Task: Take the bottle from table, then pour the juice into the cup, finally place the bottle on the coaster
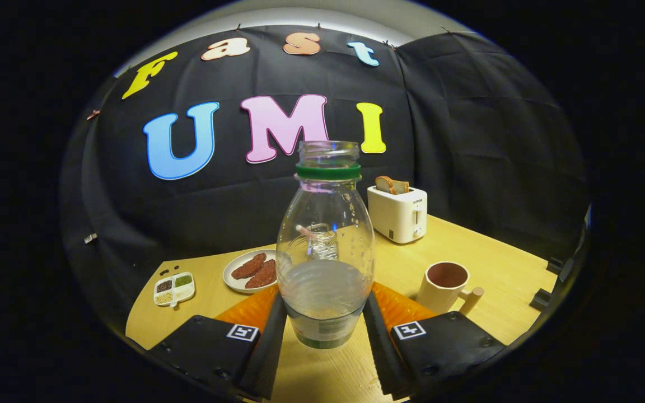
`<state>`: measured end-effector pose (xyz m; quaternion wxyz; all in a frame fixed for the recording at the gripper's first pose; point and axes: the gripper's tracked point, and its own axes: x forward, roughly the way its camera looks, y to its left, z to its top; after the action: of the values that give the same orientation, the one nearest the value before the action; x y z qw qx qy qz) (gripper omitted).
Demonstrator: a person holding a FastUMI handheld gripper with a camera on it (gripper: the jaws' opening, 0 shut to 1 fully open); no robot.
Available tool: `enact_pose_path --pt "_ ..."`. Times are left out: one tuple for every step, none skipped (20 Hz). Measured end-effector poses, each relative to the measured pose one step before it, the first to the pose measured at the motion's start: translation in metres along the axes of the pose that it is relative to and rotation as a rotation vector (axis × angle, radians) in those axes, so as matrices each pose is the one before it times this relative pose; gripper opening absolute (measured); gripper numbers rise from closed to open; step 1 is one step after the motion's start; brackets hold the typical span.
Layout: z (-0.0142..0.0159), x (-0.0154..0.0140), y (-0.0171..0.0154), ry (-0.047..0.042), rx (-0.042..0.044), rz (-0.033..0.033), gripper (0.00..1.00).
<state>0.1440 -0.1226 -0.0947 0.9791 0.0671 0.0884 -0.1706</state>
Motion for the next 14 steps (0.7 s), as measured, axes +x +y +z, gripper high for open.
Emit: enact_pose_path --pt "-0.00159 0.00521 0.00155 -0.00764 -0.0335 0.00036 0.72" --pt "-0.00049 0.00743 0.0012 -0.00766 -0.03426 0.0021 0.72" --pt "-0.00026 0.00843 0.00205 -0.00967 -0.03047 0.00441 0.72" --pt "0.00162 0.00833 0.00149 -0.01038 -0.02911 0.00253 0.72" --pt "0.00086 0.00904 0.00095 -0.00672 -0.02559 0.00387 0.72" --pt "0.00008 0.01127 0.00074 -0.00305 -0.01962 0.00241 0.72" --pt "-0.00048 0.00848 0.00019 -0.00144 -0.00835 0.0051 0.72" --pt "-0.00122 0.0101 -0.00013 0.00009 0.00134 -0.00118 0.72" --pt "-0.0009 0.00677 -0.00053 -0.00007 0.00748 -0.00127 0.73" --pt "-0.0011 0.00753 -0.00135 0.00061 0.00403 -0.00135 0.73" --pt "-0.00235 0.00636 -0.00114 0.00029 -0.00519 -0.00401 0.73" --pt "-0.00324 0.00528 -0.00119 0.0037 -0.00727 -0.00337 0.73" --pt "-0.00418 0.0051 -0.00038 0.00413 -0.00863 0.00054 0.72" --pt "-0.00291 0.00439 -0.00053 0.00417 -0.00517 -0.00251 0.73"
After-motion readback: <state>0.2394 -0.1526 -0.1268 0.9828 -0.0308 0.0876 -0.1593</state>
